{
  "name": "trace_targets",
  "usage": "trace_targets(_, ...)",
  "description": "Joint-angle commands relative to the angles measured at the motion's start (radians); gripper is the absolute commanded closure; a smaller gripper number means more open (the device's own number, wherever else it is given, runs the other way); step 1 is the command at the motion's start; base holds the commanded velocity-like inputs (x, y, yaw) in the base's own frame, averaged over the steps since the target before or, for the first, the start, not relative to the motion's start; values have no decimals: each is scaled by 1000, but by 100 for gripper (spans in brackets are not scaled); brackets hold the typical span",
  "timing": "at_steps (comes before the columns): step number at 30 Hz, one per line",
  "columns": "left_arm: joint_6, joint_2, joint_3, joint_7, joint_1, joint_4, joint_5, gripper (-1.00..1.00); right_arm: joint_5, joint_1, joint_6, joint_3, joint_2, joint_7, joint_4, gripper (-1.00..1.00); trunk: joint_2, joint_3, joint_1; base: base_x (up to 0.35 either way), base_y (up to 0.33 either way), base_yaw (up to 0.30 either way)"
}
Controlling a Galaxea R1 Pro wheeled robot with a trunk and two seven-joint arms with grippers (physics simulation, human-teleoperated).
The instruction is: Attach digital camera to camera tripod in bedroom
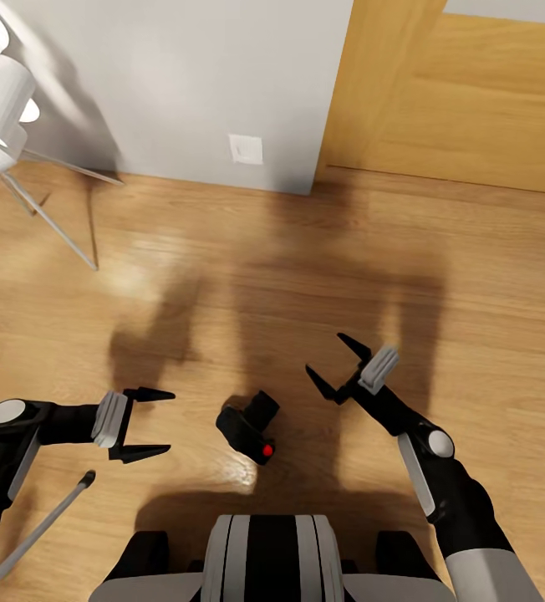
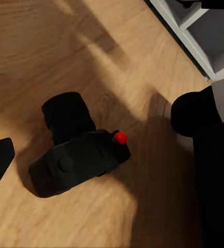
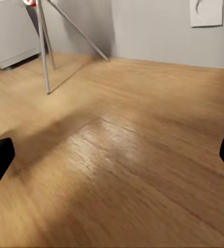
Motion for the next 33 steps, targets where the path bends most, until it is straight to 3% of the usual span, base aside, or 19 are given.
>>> trace_targets(1, 11, 0, 0, -4, 0, -2, 1, -100, -10, -1, -7, -1, 0, 16, 1, -100, 0, 0, 0, 0, 0, 0)
trace_targets(6, 11, -1, -1, -4, 0, -7, 1, -100, -12, 0, -61, -1, 0, 34, 1, -100, -2, 0, 3, 0, 0, 0)
trace_targets(15, 10, -3, -2, -4, 0, -9, 0, -100, -45, 0, -81, -1, 0, 35, 4, -100, -4, 0, 7, 0, 0, 0)
trace_targets(24, 7, -40, -3, -4, 0, -16, 0, -100, -48, 0, -82, -3, 0, 34, 12, -100, -6, 0, 10, 0, 0, 0)
trace_targets(33, 13, -48, -2, -4, 0, -49, 1, -100, -50, 0, -84, -9, 0, 24, 13, -100, -6, 0, 10, 0, 0, 0)
